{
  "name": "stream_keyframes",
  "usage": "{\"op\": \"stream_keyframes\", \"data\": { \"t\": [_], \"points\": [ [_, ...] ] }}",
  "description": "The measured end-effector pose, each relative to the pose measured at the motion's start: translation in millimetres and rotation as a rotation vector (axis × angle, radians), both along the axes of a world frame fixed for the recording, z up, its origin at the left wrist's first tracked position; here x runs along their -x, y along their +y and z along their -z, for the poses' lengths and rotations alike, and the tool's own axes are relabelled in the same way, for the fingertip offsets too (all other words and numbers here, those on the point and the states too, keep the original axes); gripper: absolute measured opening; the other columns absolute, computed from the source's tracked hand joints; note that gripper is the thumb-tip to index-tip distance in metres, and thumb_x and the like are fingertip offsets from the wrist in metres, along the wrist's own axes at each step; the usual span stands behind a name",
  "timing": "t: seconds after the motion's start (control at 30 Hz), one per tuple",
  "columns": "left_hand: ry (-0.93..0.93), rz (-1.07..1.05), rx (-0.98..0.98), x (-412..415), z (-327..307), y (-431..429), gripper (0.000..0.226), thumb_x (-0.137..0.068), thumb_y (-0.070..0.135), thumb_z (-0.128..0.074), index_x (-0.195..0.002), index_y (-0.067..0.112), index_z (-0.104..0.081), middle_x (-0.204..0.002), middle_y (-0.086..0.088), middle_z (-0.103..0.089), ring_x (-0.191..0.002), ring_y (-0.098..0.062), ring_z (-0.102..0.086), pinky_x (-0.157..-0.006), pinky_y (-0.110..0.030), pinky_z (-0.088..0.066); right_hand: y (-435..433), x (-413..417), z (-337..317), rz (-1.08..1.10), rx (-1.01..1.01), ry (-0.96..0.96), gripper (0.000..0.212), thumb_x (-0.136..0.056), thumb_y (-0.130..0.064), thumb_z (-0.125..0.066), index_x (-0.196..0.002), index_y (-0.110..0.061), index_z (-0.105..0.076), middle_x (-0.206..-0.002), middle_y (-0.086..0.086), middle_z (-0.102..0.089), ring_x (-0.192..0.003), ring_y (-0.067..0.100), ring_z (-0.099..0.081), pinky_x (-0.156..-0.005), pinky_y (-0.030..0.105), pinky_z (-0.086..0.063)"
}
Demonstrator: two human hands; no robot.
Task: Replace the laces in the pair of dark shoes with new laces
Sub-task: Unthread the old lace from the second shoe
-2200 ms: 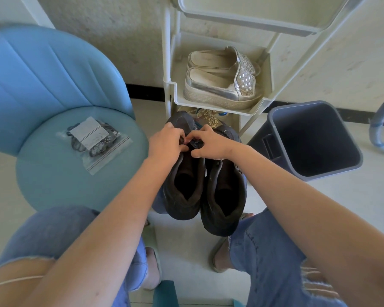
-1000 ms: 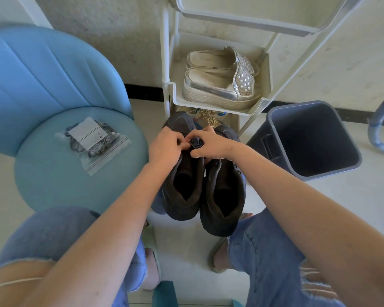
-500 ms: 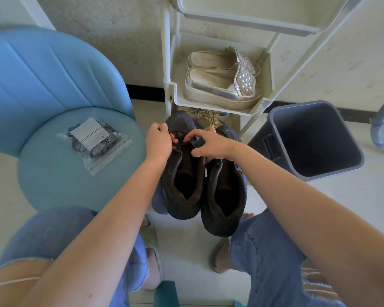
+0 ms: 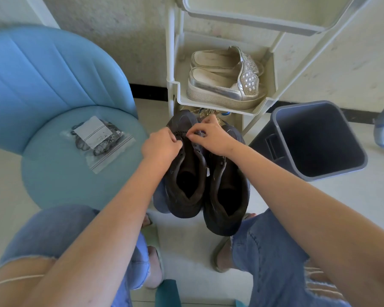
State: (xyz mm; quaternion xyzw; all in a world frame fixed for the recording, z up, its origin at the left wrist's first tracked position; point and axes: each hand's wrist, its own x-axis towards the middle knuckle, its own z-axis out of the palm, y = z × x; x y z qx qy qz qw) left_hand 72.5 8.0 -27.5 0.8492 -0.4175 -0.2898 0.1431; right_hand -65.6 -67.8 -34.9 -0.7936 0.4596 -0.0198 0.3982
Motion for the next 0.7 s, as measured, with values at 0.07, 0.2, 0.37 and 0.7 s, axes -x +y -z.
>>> {"op": "stream_keyframes", "data": {
  "t": [0.07, 0.2, 0.37, 0.7],
  "points": [
    [0.015, 0.031, -0.037, 2, 3, 1, 0.024, -0.081, 0.041, -0.066, -0.093, 0.023, -0.055, -0.108, -0.003, -0.062, -0.101, -0.024, -0.058, -0.078, -0.032, -0.045, 0, -2, 2, -0.033, 0.056, 0.049, 0.02, -0.094, -0.032, -0.057, -0.11, -0.028, -0.068, -0.117, 0.003, -0.031, -0.121, 0.023, -0.035, -0.109, 0.039, -0.031],
    [0.025, 0.054, -0.057, 2, 2, 0, 0.037, -0.075, 0.044, -0.073, -0.095, 0.022, -0.052, -0.108, -0.002, -0.06, -0.102, -0.023, -0.057, -0.086, -0.036, -0.048, 1, -10, 5, -0.071, 0.117, 0.112, 0.021, -0.095, -0.029, -0.055, -0.111, -0.024, -0.069, -0.122, 0.007, -0.036, -0.123, 0.024, -0.034, -0.105, 0.04, -0.036],
    [0.091, 0.025, -0.016, 2, 1, 0, 0.047, -0.078, 0.033, -0.07, -0.116, 0.014, -0.052, -0.115, -0.005, -0.061, -0.107, -0.024, -0.057, -0.094, -0.04, -0.047, 0, -14, 3, -0.08, 0.127, 0.107, 0.018, -0.087, -0.026, -0.068, -0.101, -0.014, -0.071, -0.121, 0.006, -0.044, -0.115, 0.023, -0.046, -0.099, 0.042, -0.043],
    [0.13, -0.006, -0.061, -3, 1, 0, 0.04, -0.087, 0.028, -0.061, -0.121, 0.01, -0.048, -0.125, -0.013, -0.054, -0.114, -0.03, -0.052, -0.086, -0.032, -0.04, -3, -13, 7, 0.688, -0.335, -0.229, 0.004, -0.098, -0.014, -0.051, -0.098, -0.011, -0.053, -0.083, 0.007, -0.057, -0.062, 0.019, -0.058, -0.073, 0.039, -0.055]
  ]
}}
